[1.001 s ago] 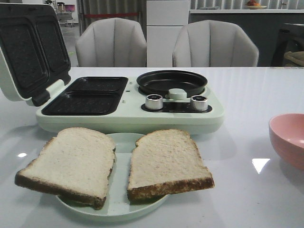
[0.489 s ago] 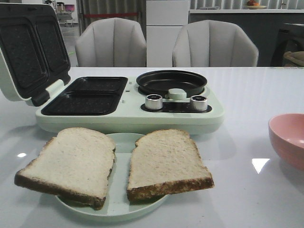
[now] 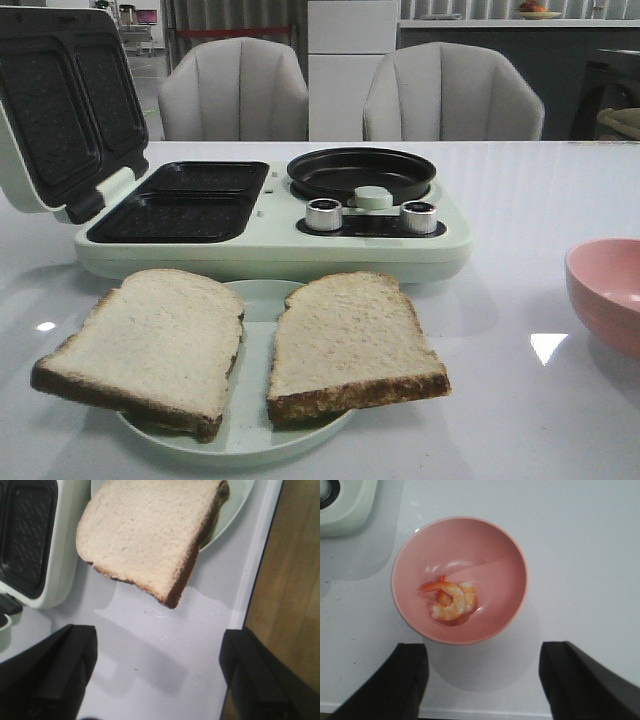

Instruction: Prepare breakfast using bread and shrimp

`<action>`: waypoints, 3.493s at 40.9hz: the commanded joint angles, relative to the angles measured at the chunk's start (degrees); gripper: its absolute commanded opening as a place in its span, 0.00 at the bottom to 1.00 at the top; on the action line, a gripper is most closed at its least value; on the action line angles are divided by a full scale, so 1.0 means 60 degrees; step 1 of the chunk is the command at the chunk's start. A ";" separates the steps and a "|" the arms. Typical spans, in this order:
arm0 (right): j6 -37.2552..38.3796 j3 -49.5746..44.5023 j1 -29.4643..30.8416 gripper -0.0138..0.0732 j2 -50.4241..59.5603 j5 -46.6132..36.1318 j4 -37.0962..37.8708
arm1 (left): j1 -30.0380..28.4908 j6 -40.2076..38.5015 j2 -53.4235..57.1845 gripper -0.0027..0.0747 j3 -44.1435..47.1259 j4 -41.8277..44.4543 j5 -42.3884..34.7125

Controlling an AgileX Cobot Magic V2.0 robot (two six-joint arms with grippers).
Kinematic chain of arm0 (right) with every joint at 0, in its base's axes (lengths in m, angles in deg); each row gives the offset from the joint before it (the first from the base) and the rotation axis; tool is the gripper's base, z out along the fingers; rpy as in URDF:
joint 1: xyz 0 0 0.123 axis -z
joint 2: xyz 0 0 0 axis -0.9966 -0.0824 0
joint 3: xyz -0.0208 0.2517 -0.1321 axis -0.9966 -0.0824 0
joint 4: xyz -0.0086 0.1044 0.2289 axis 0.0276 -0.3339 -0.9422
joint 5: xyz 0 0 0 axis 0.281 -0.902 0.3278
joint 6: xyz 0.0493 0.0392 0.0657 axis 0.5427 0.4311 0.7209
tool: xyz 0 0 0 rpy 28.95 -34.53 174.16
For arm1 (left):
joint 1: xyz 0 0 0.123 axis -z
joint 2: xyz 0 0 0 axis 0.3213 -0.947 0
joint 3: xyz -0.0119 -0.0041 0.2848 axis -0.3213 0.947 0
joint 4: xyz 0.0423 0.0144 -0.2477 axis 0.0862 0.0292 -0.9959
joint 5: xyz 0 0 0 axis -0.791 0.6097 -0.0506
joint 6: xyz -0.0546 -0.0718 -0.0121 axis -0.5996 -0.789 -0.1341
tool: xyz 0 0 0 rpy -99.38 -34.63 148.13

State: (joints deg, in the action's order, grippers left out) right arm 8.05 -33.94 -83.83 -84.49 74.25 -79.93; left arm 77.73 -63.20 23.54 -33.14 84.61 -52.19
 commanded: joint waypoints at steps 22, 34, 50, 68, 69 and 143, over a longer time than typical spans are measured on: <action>-0.0030 0.0283 0.0025 0.81 0.0024 -0.0553 0.0023 | 0.0780 -0.5026 -0.3701 0.73 -0.0093 0.6406 0.0451; -0.0030 0.0283 0.0025 0.81 0.0024 -0.0553 0.0023 | 0.0759 -0.6319 -0.5236 0.62 -0.0618 0.7101 0.1669; -0.0030 0.0283 0.0025 0.81 0.0024 -0.0553 0.0023 | 0.0759 -0.6319 -0.5961 0.33 -0.0869 0.7133 0.2120; -0.0030 0.0283 0.0025 0.81 0.0024 -0.0553 0.0023 | 0.1611 -0.6334 -0.4855 0.17 -0.0869 0.7219 0.4094; -0.0030 0.0283 0.0025 0.81 0.0024 -0.0553 0.0023 | 0.1630 -0.6334 -0.4729 0.17 -0.0869 0.7308 0.4206; -0.0030 0.0283 0.0025 0.81 0.0024 -0.0553 0.0023 | -0.5704 -0.4525 -0.9704 0.46 -0.9769 0.9276 -0.1701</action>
State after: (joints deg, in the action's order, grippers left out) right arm 8.05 -33.94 -83.83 -84.49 74.25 -79.93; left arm 43.59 -90.16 -37.90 -89.78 137.32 -63.83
